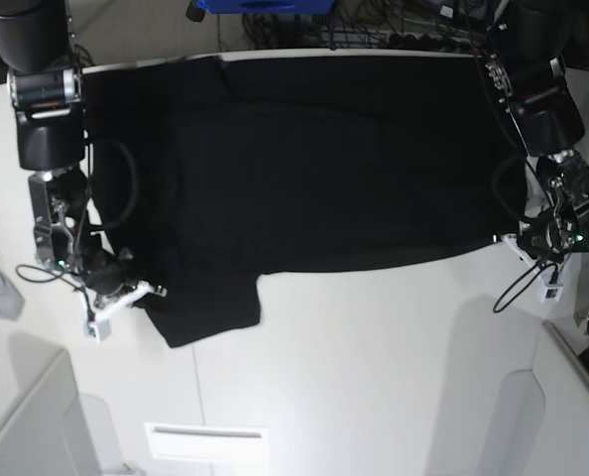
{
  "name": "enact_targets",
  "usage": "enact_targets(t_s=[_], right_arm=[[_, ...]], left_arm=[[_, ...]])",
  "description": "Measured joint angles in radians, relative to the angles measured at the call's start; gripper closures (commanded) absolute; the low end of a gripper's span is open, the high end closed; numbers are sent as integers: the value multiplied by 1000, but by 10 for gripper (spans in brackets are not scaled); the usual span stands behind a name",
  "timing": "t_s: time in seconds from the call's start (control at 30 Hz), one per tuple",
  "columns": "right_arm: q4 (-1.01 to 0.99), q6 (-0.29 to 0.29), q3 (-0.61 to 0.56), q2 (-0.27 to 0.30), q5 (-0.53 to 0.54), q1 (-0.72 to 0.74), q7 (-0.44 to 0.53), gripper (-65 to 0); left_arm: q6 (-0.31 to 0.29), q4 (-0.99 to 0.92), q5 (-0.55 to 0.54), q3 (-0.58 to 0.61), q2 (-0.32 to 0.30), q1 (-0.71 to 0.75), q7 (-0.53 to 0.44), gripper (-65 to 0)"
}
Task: Fold the T-shirt properly
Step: 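Lift the hem with both grippers and fold it onto the shoulders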
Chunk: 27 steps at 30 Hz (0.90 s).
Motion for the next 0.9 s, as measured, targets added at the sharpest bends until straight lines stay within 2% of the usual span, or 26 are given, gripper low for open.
enact_targets(t_s=[0.1,0.17,0.3,0.5,0.57,0.67,0.9], right_arm=[[83,-2,11,13,3,-78,-10,0],[123,0,71,13,7,-135,-13,0],[234,0,174,19,3,-214,-58,0],[432,4,244,16,7,-318,-80,0],[496,8,270,11,6,-348,-129,0],[575,4,338,2,3,-379,-183,0],[657,1,402,-23,-1,-397,-280,0]], left_arm=[[-68,127,-8,-92,15,81,22,0],[-101,180,3,-146,11,119,91,0],[-201,290,-9,-201,2,160,132,0],[-200,422,-21,-262,16,211,241,0],[-201,463,-95,-275,11,219,273,0],[-200,539,-201,-302,3,257,284,0],[-190,619,-274,-298,3,290,294,0]])
